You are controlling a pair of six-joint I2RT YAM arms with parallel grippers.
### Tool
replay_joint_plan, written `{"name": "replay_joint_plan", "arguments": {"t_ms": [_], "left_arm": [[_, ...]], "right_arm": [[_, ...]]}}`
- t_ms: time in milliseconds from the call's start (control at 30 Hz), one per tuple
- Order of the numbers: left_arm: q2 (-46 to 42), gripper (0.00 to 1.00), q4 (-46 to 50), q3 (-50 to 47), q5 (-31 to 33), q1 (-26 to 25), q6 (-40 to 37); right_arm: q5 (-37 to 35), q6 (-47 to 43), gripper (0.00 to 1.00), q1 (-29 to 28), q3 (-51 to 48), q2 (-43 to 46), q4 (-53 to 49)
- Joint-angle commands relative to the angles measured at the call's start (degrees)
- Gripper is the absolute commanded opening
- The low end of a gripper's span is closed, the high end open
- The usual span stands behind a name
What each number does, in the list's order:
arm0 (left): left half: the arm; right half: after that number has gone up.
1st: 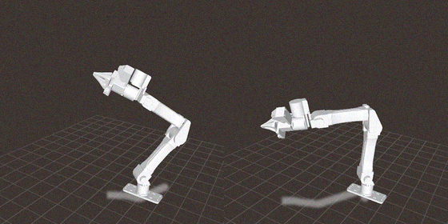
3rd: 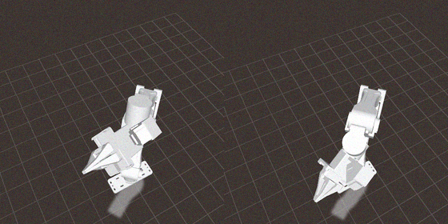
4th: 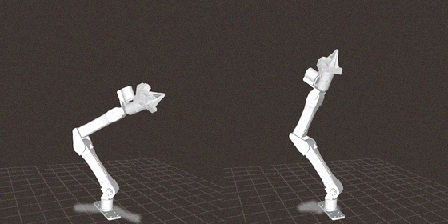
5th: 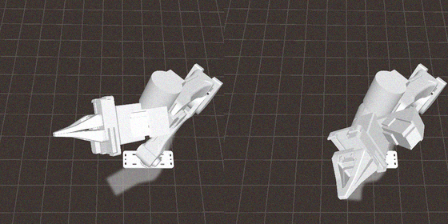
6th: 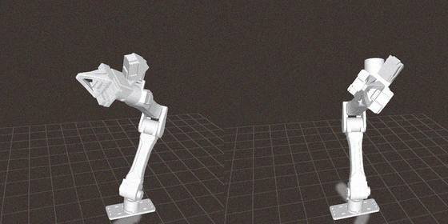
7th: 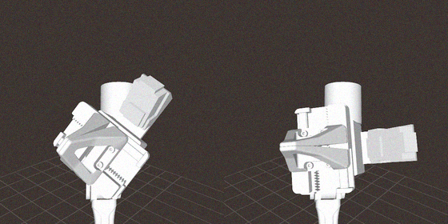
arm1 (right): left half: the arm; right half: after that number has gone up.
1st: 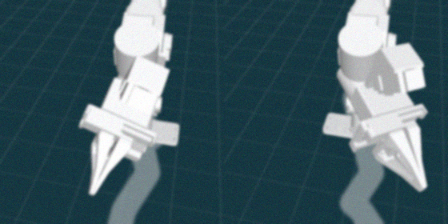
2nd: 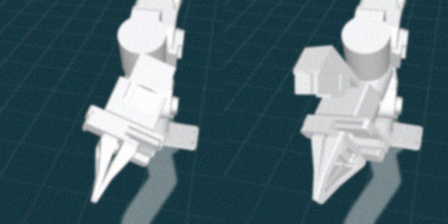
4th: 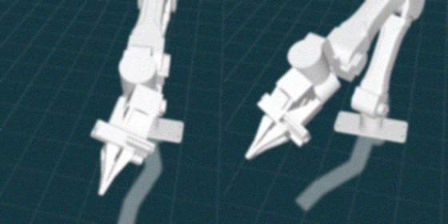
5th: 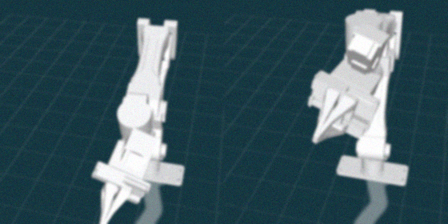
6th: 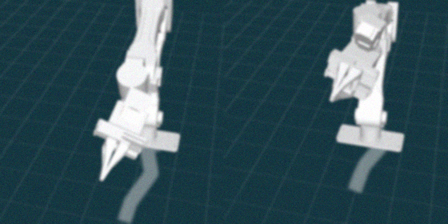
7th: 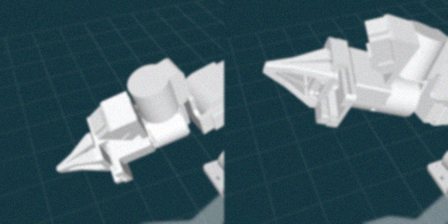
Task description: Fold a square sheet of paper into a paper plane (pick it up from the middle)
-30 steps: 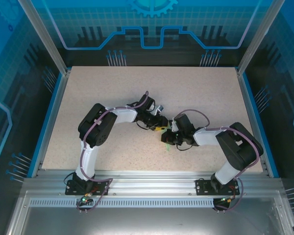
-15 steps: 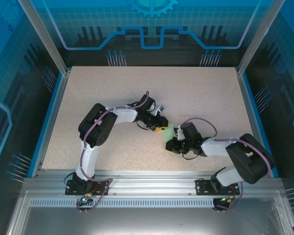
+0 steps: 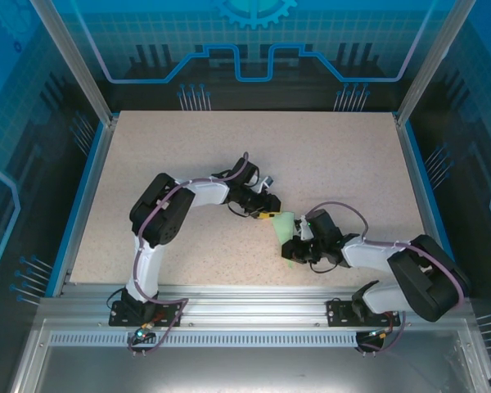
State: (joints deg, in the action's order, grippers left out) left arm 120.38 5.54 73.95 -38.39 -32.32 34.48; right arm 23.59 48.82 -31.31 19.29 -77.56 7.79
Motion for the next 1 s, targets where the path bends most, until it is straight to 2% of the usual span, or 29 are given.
{"name": "replay_joint_plan", "arguments": {"t_ms": [0,167,433,633,967], "left_arm": [[-6.9,0.45,-1.1,-2.2,0.5,0.2,-0.2],[-9.3,0.45,-2.6,-3.6,-1.0,-1.7,0.5],[-3.4,0.41,-5.7,-2.7,-5.3,-5.2,3.7],[0.0,0.4,-5.1,-2.3,-3.5,-5.6,4.6],[4.4,0.35,0.9,-0.4,4.5,-5.3,3.2]], "right_arm": [[-0.2,-2.5,0.12,0.2,1.0,-2.7,-0.8],[0.0,-4.8,0.1,0.6,3.1,-3.7,-1.3],[0.0,-5.4,0.1,1.9,2.9,-3.0,-0.4],[-0.1,-5.1,0.1,2.1,2.7,-2.5,0.0],[0.7,-4.0,0.16,1.8,1.7,1.0,-4.5]]}}
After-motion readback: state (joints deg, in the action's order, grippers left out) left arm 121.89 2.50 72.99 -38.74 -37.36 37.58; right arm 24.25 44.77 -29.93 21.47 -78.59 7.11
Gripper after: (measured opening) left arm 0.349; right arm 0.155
